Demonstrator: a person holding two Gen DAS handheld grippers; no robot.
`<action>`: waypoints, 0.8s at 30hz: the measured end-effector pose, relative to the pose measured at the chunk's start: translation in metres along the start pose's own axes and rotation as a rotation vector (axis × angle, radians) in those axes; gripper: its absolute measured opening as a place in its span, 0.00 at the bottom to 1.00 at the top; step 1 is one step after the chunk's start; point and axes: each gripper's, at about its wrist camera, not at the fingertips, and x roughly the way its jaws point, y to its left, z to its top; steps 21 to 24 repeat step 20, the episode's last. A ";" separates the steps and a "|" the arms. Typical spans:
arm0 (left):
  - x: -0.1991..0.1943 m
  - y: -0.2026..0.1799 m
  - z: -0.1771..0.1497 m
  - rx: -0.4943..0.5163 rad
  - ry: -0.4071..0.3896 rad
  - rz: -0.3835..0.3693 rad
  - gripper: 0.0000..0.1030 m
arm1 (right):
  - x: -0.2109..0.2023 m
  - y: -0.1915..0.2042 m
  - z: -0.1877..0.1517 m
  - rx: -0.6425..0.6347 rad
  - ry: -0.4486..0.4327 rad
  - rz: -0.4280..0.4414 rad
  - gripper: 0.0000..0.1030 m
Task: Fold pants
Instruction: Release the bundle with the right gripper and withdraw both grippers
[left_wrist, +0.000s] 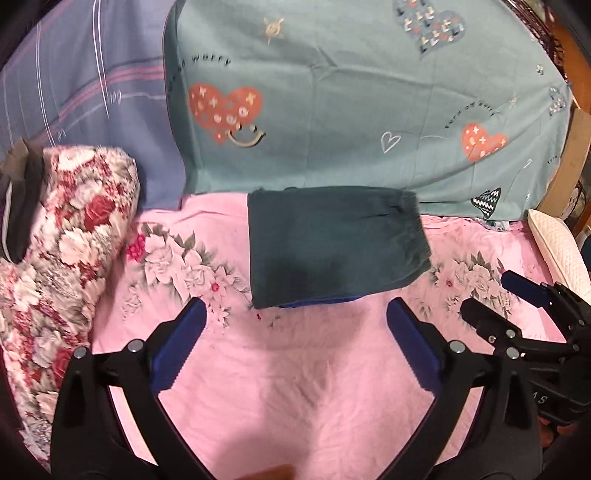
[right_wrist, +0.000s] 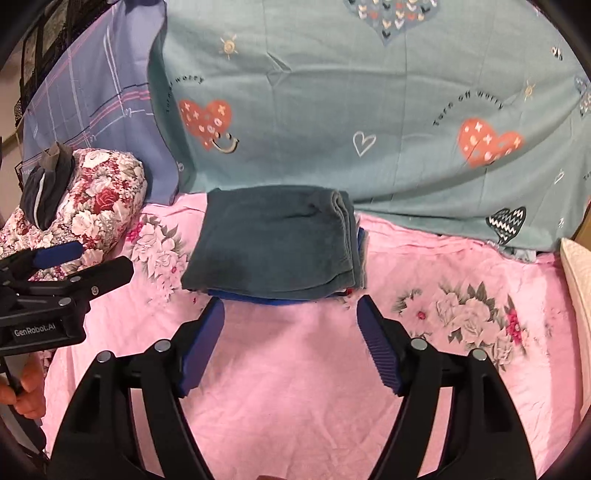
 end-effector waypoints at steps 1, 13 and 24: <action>-0.005 -0.002 -0.001 0.004 -0.006 0.001 0.97 | -0.006 0.001 -0.001 0.003 -0.007 -0.001 0.73; -0.036 -0.018 -0.014 0.043 -0.033 -0.003 0.97 | -0.036 0.004 -0.018 0.034 -0.013 -0.016 0.73; -0.036 -0.020 -0.018 0.021 -0.017 -0.027 0.97 | -0.041 -0.002 -0.023 0.052 -0.011 -0.020 0.73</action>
